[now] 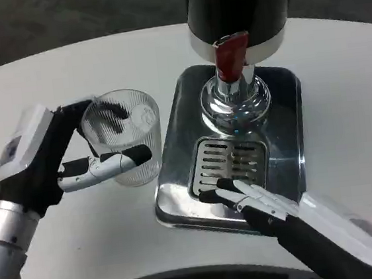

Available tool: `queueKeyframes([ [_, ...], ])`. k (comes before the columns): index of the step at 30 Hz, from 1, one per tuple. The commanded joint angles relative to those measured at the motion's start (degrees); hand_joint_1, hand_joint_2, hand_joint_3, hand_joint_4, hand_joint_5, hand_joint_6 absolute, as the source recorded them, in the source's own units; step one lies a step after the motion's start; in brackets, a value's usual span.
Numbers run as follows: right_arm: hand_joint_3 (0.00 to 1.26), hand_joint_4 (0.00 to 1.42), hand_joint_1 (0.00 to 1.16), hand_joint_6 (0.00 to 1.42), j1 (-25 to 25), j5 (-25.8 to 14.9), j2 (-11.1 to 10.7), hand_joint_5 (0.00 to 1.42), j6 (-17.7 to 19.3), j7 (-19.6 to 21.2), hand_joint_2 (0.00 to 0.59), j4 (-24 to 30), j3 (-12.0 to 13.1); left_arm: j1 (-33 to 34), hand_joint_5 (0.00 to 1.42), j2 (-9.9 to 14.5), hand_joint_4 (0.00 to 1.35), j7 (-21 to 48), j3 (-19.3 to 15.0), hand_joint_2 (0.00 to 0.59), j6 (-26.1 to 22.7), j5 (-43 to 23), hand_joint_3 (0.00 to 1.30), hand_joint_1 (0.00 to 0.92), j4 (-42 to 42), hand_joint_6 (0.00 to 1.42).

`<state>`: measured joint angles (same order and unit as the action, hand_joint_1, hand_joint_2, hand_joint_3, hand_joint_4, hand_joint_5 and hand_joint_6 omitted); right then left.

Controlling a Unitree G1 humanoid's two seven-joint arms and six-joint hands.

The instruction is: Grasp the cup under the faucet to collect the drink, then remove the cup.

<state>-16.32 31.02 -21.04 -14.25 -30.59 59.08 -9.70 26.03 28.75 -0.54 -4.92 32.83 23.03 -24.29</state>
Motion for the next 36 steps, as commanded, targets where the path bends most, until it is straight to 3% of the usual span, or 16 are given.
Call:
queueKeyframes([
  [1,0.11,0.01,0.67,0.0,-0.7,-0.4,0.0,0.0,1.5,0.2,0.452,0.9,0.8,3.3,0.88,-0.6,0.88,-4.0,2.3,0.315,1.4,1.3,0.85,0.665,-3.8,0.5],
  [18,0.11,0.01,0.67,0.0,-1.0,-1.4,0.3,0.0,1.7,0.1,0.452,0.9,3.4,14.3,0.87,-6.9,0.86,-14.1,12.9,0.317,-0.9,8.9,0.83,0.656,-15.2,0.49],
  [36,0.11,0.01,0.67,0.0,-1.8,-2.2,0.2,0.0,1.7,0.6,0.452,0.9,3.9,15.3,0.87,-7.9,0.86,-12.2,18.9,0.316,-3.7,11.4,0.82,0.661,-14.2,0.49],
])
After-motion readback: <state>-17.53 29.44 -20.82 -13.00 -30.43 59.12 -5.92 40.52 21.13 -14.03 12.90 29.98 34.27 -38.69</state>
